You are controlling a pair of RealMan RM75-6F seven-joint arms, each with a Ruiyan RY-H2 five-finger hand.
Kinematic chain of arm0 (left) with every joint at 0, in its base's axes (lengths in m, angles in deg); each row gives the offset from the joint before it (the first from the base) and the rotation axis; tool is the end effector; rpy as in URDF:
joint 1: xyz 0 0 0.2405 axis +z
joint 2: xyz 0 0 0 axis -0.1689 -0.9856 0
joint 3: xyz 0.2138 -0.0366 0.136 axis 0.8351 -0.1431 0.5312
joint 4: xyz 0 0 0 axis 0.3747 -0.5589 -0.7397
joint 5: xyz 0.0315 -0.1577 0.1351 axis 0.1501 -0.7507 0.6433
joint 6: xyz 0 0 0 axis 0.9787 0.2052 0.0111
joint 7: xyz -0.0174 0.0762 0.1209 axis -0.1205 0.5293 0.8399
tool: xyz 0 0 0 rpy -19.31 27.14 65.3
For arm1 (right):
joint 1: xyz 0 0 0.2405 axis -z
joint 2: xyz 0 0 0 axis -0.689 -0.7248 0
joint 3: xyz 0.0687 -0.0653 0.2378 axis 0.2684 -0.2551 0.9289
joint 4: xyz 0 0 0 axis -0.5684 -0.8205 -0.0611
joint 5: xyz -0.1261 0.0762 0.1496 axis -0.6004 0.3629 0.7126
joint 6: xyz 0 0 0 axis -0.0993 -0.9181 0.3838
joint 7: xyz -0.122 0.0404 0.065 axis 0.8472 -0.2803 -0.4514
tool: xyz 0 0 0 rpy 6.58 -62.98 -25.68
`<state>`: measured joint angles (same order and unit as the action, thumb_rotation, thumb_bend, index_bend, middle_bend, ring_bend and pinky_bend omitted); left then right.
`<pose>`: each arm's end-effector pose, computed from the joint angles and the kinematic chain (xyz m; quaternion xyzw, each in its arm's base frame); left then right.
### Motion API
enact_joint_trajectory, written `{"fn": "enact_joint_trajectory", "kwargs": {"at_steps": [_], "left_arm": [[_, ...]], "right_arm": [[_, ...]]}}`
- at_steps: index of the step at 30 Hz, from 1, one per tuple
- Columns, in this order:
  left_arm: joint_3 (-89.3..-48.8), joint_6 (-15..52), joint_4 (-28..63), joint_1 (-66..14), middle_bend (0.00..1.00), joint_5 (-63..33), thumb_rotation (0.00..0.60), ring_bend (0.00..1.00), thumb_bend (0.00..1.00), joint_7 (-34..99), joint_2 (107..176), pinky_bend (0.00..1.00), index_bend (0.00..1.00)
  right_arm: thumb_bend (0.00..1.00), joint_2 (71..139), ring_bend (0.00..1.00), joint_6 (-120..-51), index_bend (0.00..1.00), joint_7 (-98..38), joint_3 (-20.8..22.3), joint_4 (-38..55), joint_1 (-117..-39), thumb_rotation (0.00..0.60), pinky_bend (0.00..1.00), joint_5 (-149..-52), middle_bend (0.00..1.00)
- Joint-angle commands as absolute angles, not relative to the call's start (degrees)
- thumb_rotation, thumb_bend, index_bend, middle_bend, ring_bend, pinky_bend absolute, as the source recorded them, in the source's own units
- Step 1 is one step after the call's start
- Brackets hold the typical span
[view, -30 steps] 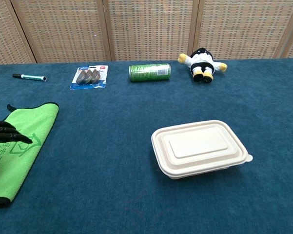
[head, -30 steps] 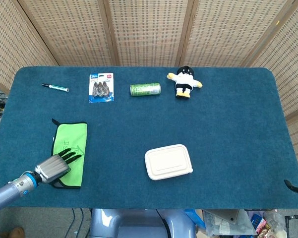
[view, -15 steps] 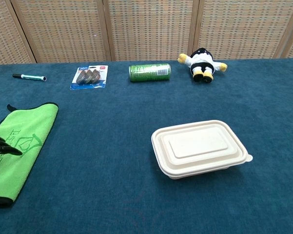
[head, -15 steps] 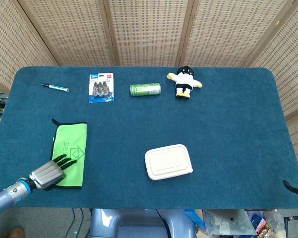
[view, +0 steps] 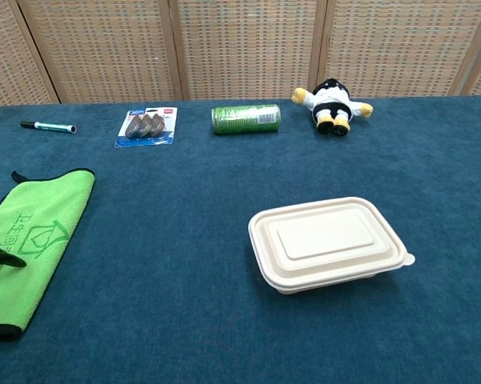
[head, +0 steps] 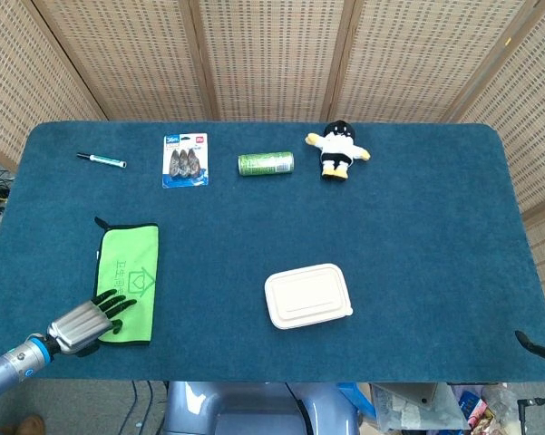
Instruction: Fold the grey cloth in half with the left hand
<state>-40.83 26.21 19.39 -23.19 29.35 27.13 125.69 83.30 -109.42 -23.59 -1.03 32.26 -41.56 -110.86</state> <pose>-0.3283 0.2255 0.0689 -0.9090 -0.2631 -0.1334 0.2944 -0.3345 -0.1566 0.1958 0.4764 -0.4176 0.3407 0.6947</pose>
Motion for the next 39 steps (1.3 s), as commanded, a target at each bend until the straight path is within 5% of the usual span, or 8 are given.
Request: {"fn": "enact_joint_trajectory", "kwargs": {"at_steps": [1, 11, 20, 28, 39], "left_arm": [[-40.9, 24.3, 18.3, -22.3, 0.00, 29.7, 0.600, 0.00, 0.33, 26.7, 125.8, 0.00, 0.00], [-41.0, 13.4, 21.2, -20.0, 0.00, 31.5, 0.600, 0.00, 0.21, 20.2, 120.4, 0.00, 0.00], [-48.5, 4.0, 32.0, -14.8, 0.00, 21.1, 0.600, 0.00, 0.21, 25.4, 114.9, 0.00, 0.00], [-56.7, -6.7, 40.7, -5.3, 0.00, 6.9, 0.600, 0.00, 0.21, 39.5, 123.6, 0.00, 0.00], [-58.0, -8.3, 39.1, -1.7, 0.00, 5.3, 0.600, 0.00, 0.21, 41.3, 127.4, 0.00, 0.00]], "right_arm": [[0.00, 83.2, 0.00, -109.6, 0.00, -23.6, -1.1, 32.4, -41.5, 0.600, 0.00, -111.1, 0.00], [0.00, 82.8, 0.00, -110.5, 0.00, -24.1, -1.4, 33.2, -41.0, 0.600, 0.00, -112.3, 0.00], [0.00, 82.1, 0.00, -111.0, 0.00, -25.7, -1.7, 33.6, -40.6, 0.600, 0.00, -113.5, 0.00], [0.00, 81.7, 0.00, -110.9, 0.00, -27.4, -2.0, 33.3, -40.5, 0.600, 0.00, -114.8, 0.00], [0.00, 81.9, 0.00, -111.6, 0.00, -28.5, -2.4, 32.7, -40.4, 0.600, 0.00, -116.4, 0.00]]}}
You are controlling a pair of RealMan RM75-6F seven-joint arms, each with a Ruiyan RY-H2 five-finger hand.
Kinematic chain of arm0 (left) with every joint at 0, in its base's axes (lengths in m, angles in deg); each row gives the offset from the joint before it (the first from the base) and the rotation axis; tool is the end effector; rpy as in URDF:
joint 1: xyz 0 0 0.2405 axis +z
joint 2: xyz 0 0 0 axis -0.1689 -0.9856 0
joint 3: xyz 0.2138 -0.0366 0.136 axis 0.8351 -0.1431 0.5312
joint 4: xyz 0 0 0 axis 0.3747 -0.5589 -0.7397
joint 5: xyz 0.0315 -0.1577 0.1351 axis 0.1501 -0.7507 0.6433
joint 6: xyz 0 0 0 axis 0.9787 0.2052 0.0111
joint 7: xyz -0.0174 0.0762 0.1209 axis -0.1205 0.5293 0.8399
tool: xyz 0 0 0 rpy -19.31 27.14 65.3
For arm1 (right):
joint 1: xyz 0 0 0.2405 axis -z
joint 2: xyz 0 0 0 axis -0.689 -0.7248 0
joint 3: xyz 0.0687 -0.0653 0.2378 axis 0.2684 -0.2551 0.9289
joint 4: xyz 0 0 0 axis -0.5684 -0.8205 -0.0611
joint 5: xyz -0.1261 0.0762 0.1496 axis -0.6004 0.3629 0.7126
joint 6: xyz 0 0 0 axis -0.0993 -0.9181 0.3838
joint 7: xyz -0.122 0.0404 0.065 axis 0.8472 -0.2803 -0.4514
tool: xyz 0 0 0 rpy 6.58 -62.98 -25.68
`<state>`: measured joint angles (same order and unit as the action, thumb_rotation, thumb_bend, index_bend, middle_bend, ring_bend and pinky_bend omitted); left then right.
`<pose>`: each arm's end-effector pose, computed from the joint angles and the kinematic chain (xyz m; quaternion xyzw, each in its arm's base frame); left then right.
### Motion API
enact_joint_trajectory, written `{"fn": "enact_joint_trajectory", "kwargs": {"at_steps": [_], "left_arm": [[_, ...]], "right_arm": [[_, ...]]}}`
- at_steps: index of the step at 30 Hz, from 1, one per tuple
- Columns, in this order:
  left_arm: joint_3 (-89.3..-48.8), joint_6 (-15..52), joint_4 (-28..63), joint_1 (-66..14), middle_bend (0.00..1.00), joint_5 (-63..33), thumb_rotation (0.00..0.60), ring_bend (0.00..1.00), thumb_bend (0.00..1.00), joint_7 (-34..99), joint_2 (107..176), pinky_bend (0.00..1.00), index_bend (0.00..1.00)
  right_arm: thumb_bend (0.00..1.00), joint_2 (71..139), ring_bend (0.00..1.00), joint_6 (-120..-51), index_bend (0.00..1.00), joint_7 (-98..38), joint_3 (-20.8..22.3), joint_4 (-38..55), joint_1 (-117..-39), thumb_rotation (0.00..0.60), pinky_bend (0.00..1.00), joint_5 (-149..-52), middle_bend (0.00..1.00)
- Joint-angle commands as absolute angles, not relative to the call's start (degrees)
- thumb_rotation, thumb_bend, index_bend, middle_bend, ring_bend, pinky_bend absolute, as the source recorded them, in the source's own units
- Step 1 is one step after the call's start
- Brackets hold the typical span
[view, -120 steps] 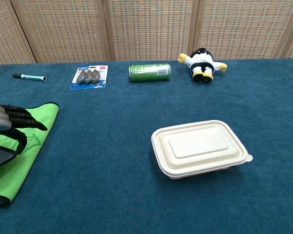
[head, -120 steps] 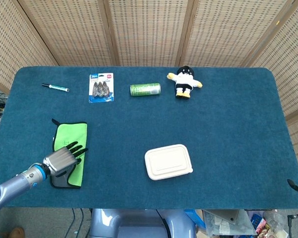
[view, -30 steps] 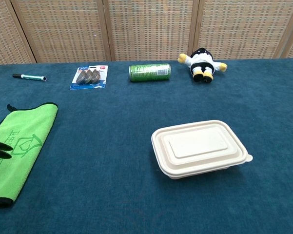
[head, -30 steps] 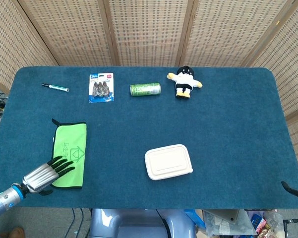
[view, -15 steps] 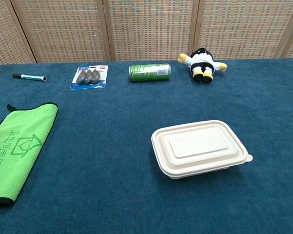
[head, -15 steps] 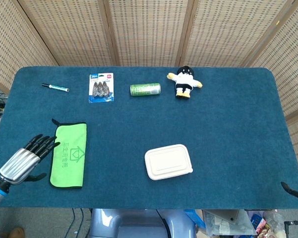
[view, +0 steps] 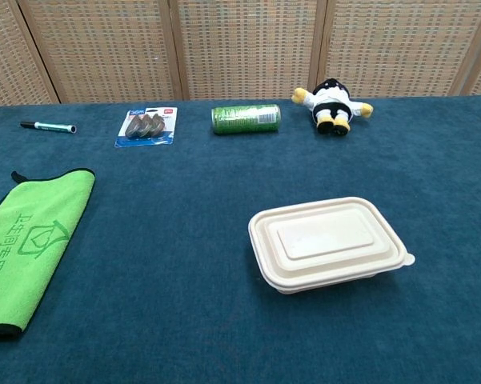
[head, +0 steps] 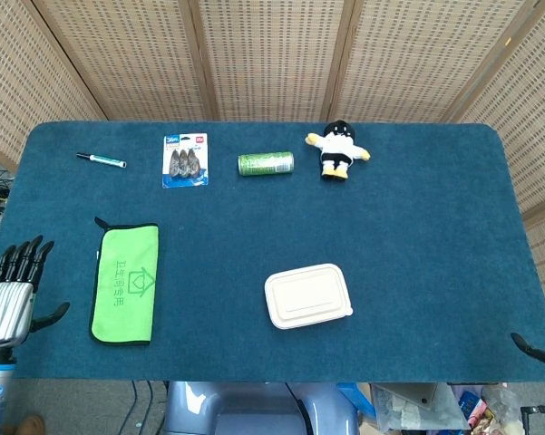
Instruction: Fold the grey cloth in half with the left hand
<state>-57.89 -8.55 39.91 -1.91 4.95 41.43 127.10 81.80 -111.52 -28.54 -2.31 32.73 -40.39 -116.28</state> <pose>-0.2875 0.1933 0.1326 -0.6006 -0.3596 -0.3898 0.5983 -0.3245 -0.1486 0.2007 0.4869 -0.4125 0.3800 0.6695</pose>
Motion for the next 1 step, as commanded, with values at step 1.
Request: {"fn": "enact_joint_trajectory", "kwargs": {"at_steps": [1], "left_arm": [[-58.1, -8.1, 38.9, -1.7, 0.00, 5.4, 0.600, 0.00, 0.21, 41.2, 127.4, 0.00, 0.00]], "right_arm": [[0.00, 81.9, 0.00, -111.7, 0.00, -28.4, -2.4, 32.8, -40.4, 0.600, 0.00, -116.5, 0.00]]}}
